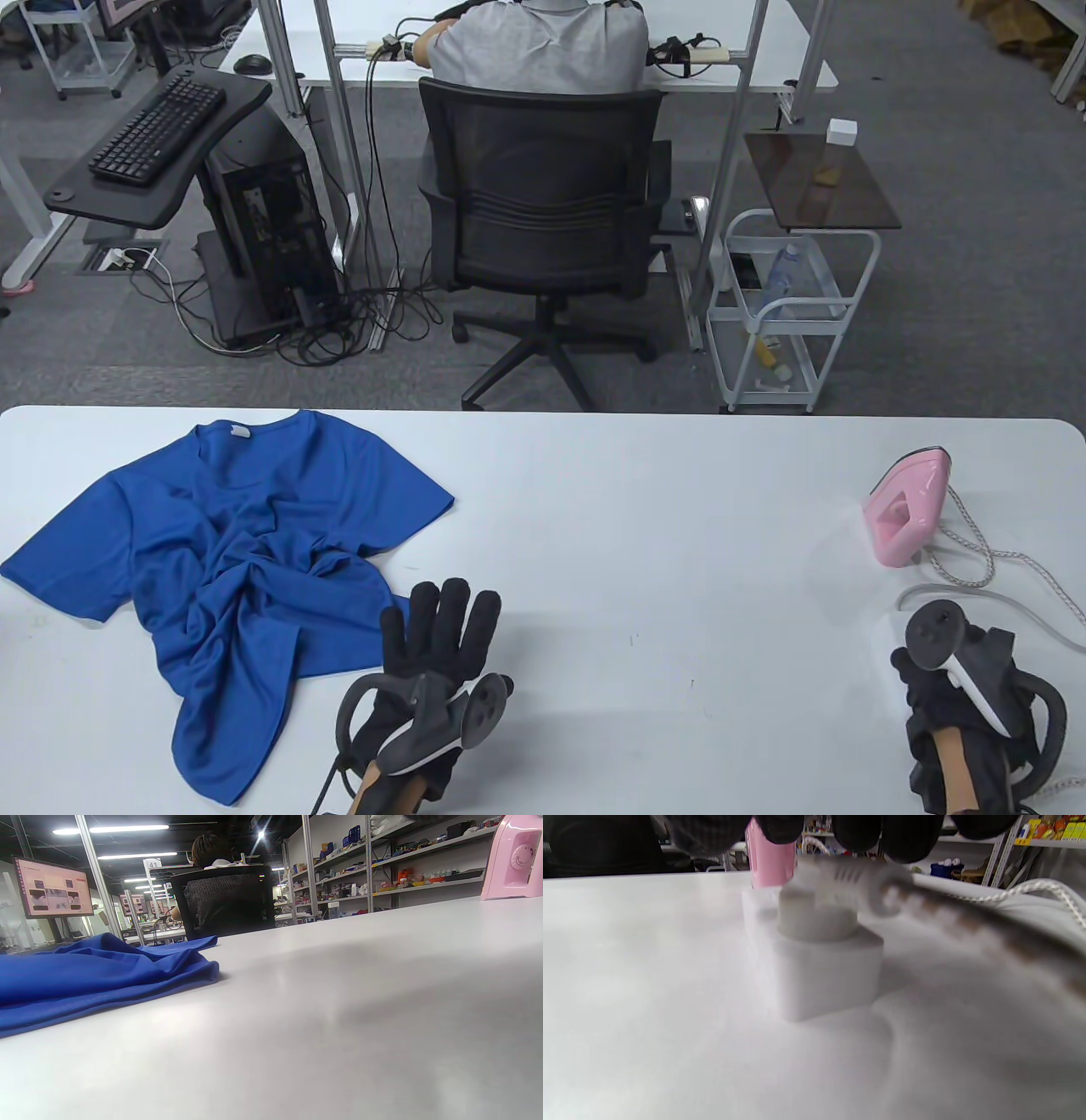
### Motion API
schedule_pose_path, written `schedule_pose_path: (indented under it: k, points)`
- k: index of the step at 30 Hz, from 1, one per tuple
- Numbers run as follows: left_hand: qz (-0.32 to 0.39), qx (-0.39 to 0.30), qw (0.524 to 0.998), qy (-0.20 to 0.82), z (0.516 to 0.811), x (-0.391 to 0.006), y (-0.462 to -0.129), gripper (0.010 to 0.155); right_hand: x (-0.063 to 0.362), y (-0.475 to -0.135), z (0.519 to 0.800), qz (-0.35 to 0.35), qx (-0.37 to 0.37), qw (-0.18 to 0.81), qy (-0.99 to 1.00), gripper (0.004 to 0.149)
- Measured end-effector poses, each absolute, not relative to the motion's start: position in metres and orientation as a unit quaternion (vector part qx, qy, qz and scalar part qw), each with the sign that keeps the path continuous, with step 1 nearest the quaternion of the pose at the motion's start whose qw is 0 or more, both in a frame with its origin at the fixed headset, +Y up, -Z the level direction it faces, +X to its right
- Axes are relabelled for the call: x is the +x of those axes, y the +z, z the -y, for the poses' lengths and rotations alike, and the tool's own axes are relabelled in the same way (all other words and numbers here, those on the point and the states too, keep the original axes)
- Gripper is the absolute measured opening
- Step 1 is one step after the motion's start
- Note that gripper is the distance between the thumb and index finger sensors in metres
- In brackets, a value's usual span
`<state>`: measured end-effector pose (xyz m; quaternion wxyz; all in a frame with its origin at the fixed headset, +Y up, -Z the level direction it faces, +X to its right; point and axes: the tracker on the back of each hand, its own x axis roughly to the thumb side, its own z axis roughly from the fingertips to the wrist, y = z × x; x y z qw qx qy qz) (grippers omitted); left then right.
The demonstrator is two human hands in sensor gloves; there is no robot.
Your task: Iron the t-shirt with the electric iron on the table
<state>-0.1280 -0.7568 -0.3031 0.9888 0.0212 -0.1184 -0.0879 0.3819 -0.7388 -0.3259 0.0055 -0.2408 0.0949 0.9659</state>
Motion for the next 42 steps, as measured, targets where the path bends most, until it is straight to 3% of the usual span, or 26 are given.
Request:
schedule_pose_path:
  k: [5,19,23,29,32,36,40,42]
  points:
    - [0.118,0.02,0.988,-0.093,0.757,-0.128,-0.304,0.097,0.383,-0.332,0.754,-0.151,-0.238,-0.006,0.959,0.067]
    - [0.118,0.024,0.988,-0.095,0.755,-0.127,-0.303,0.097,0.373,-0.345,0.76,-0.17,-0.239,-0.005,0.956,0.07]
    - [0.112,0.024,0.99,-0.081,0.753,-0.13,-0.305,0.097,0.368,-0.345,0.756,-0.14,-0.234,-0.032,0.961,0.069]
    - [0.097,0.036,0.992,-0.067,0.744,-0.139,-0.307,0.096,0.331,-0.349,0.724,-0.085,-0.169,-0.009,0.982,0.072]
    - [0.081,0.061,0.994,-0.052,0.732,-0.15,-0.307,0.094,0.292,-0.346,0.694,-0.043,-0.115,0.023,0.992,0.072]
    - [0.062,0.086,0.994,-0.033,0.717,-0.168,-0.305,0.09,0.249,-0.337,0.678,-0.026,-0.045,0.063,0.997,0.073]
    - [0.044,0.106,0.993,0.017,0.705,-0.187,-0.305,0.085,0.223,-0.325,0.684,-0.005,-0.002,0.077,0.997,0.074]
    - [0.027,0.103,0.994,0.034,0.704,-0.201,-0.307,0.081,0.217,-0.32,0.7,0.018,0.025,0.075,0.997,0.073]
